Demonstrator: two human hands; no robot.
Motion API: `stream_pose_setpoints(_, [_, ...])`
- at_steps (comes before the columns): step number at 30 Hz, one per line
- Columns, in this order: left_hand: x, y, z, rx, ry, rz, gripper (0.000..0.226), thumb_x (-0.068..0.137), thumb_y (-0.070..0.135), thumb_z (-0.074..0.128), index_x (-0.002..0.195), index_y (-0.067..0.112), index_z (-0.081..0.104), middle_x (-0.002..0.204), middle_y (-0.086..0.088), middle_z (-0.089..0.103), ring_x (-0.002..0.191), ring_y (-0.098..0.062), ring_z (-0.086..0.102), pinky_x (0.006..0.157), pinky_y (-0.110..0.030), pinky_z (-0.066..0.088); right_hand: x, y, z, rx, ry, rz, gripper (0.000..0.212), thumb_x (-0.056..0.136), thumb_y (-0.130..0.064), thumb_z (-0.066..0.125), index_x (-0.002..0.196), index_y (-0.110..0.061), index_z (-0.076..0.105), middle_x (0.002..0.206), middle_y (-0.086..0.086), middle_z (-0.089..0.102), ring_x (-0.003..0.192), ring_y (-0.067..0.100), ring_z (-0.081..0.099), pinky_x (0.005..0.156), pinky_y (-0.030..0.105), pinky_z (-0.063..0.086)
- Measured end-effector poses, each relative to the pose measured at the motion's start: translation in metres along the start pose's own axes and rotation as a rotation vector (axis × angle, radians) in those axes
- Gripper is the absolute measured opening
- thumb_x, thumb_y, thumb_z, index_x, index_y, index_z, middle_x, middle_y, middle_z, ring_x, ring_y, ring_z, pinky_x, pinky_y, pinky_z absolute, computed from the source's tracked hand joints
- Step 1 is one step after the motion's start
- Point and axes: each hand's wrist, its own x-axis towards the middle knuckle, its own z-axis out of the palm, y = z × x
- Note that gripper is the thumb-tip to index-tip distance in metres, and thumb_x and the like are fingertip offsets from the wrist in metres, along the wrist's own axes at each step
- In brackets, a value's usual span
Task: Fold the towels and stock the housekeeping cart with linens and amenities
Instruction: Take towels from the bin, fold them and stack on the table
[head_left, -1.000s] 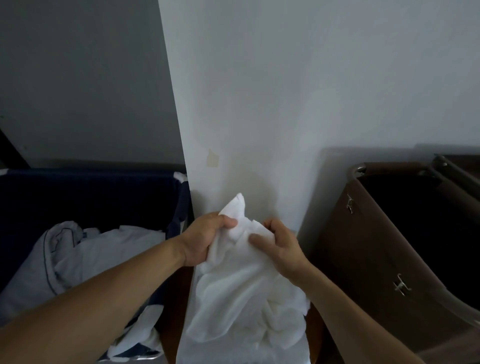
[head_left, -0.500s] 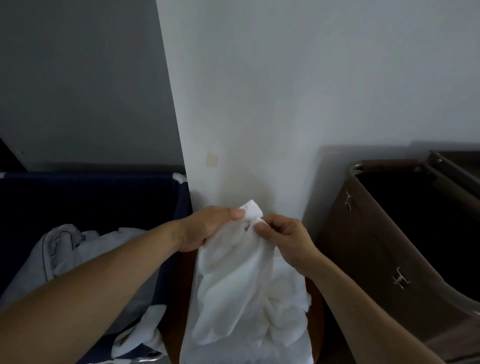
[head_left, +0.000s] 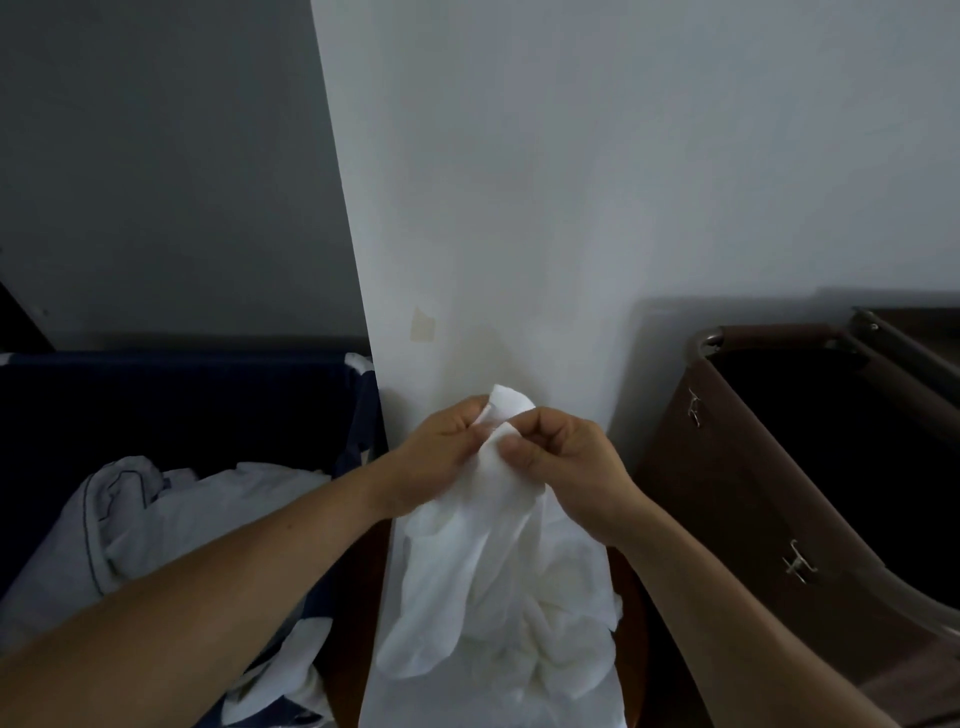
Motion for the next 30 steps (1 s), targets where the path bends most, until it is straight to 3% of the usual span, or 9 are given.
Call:
stream_pose_setpoints(3, [-0.007,-0.002,0.005,-0.066,-0.048,0.012,0.030,0.105,0.023,0.041,0.119,0.036,0.065,0.113,0.011,0.071,0.104,-0.008,0.067,0.081,-0.018,0.054,0.003,0.000,-0.001,-0.053,0.109,-0.033,0.016,0.090,-0.020,0.071,0.079,-0.030,0.076,0.081,-0.005,0.075,0.075,0.006,0.068,0.066,0.021,0.055])
stream_pose_setpoints(8, [-0.012,-0.014,0.001,-0.116,-0.048,-0.015,0.038,0.102,0.008,0.041,0.115,0.029,0.070,0.113,-0.001,0.072,0.103,-0.015,0.068,0.082,-0.021,0.055,0.005,0.007,0.000,-0.187,0.198,-0.050,0.013,0.087,-0.020,0.075,0.079,-0.029,0.072,0.073,-0.016,0.071,0.067,-0.001,0.065,0.058,0.013,0.049])
stream_pose_setpoints(13, [-0.012,-0.019,-0.001,0.038,-0.089,-0.003,0.045,0.098,0.006,0.039,0.106,0.034,0.073,0.108,0.005,0.072,0.102,-0.013,0.067,0.090,-0.027,0.054,0.008,0.009,-0.004,-0.300,0.149,-0.017,0.018,0.076,-0.022,0.085,0.076,-0.029,0.069,0.064,-0.012,0.066,0.059,0.001,0.059,0.057,0.018,0.052])
stream_pose_setpoints(17, [-0.014,-0.020,0.002,0.109,-0.117,0.011,0.043,0.090,0.020,0.041,0.101,0.047,0.072,0.105,0.013,0.072,0.098,-0.008,0.067,0.087,-0.022,0.054,0.010,0.010,-0.011,-0.379,0.044,0.000,0.036,0.074,-0.026,0.086,0.098,-0.040,0.063,0.060,-0.005,0.062,0.055,0.002,0.056,0.061,0.022,0.050])
stream_pose_setpoints(20, [-0.013,-0.022,0.003,0.169,-0.107,-0.002,0.039,0.089,0.024,0.042,0.097,0.049,0.071,0.102,0.016,0.071,0.096,-0.005,0.066,0.089,-0.025,0.054,0.010,0.012,-0.012,-0.400,0.020,0.010,0.028,0.075,-0.027,0.086,0.088,-0.043,0.067,0.058,-0.009,0.059,0.056,0.001,0.054,0.065,0.026,0.051])
stream_pose_setpoints(24, [-0.009,-0.025,0.001,0.306,-0.136,-0.011,0.028,0.104,0.025,0.041,0.116,0.027,0.066,0.108,0.005,0.069,0.099,-0.013,0.065,0.093,-0.035,0.053,0.012,0.013,-0.015,-0.550,0.087,-0.045,0.017,0.074,-0.033,0.085,0.084,-0.032,0.071,0.086,-0.011,0.064,0.078,0.007,0.060,0.071,0.026,0.052])
stream_pose_setpoints(26, [-0.004,-0.018,-0.005,0.372,-0.099,0.028,0.029,0.105,0.034,0.041,0.115,0.020,0.064,0.106,-0.003,0.068,0.096,-0.018,0.065,0.091,-0.041,0.054,0.016,0.006,-0.021,-0.542,0.181,-0.104,0.018,0.076,-0.031,0.084,0.084,-0.033,0.068,0.093,-0.016,0.062,0.084,0.002,0.058,0.071,0.014,0.046])
stream_pose_setpoints(30, [0.010,0.008,-0.026,0.514,0.091,0.140,0.025,0.103,0.038,0.044,0.105,0.024,0.065,0.095,0.003,0.068,0.085,-0.010,0.062,0.084,-0.038,0.054,0.032,-0.030,-0.040,-0.325,0.317,-0.186,0.018,0.081,-0.021,0.080,0.080,-0.033,0.067,0.073,-0.021,0.070,0.066,-0.005,0.062,0.065,0.009,0.047])
